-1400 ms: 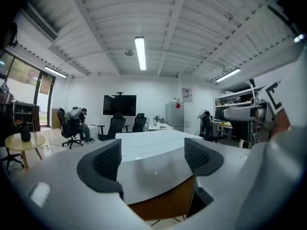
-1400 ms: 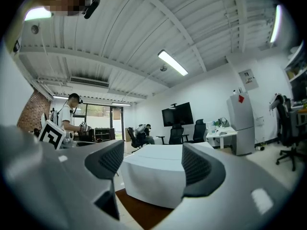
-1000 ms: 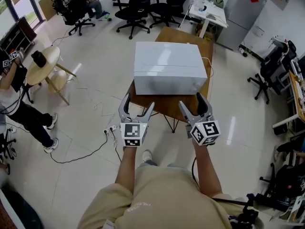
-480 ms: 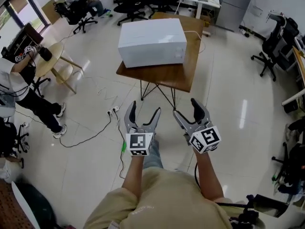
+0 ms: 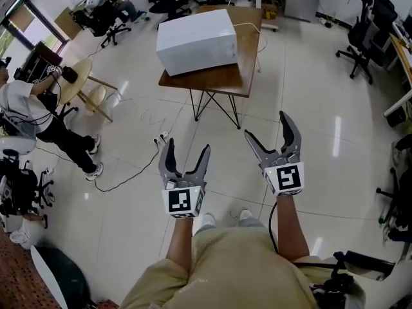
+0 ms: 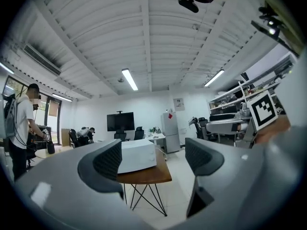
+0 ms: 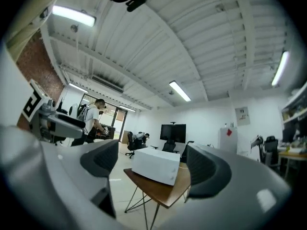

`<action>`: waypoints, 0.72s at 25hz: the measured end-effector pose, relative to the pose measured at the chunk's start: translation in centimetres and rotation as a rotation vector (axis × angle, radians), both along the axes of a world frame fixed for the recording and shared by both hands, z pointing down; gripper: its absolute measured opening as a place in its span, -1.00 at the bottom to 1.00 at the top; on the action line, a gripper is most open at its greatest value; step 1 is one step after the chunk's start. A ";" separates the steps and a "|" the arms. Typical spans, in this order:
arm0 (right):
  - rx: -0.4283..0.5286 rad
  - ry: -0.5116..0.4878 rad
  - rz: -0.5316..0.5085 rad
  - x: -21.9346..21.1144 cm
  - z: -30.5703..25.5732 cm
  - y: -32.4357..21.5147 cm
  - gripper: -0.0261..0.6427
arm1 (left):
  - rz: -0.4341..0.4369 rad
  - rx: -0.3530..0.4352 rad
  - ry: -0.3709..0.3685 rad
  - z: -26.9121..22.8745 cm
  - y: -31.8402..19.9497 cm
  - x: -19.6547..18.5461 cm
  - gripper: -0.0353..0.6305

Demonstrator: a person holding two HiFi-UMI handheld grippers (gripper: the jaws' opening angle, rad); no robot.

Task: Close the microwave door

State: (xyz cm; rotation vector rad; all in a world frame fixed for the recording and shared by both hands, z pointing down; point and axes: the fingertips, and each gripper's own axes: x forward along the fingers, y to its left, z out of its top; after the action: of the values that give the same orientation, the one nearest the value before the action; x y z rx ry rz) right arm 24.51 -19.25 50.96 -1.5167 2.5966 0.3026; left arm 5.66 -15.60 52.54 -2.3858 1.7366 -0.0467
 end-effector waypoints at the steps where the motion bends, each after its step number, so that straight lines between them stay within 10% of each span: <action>1: -0.042 0.043 0.009 -0.1 -0.5 1.7 0.40 | -0.004 0.023 -0.001 -1.3 1.5 -0.3 0.32; 5: 0.058 -0.051 -0.050 -2.3 -3.4 4.7 0.42 | -0.019 0.124 -0.002 -4.8 4.6 -2.8 0.31; 18: 0.104 -0.044 -0.166 -15.0 -8.1 11.7 0.42 | -0.084 0.068 0.045 -6.4 11.3 -12.9 0.31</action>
State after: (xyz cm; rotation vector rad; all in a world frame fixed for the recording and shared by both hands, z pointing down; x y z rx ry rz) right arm 9.48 -7.52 42.85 -1.2516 2.6066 0.3757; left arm -7.25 -4.26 46.13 -2.2819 1.8276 0.0541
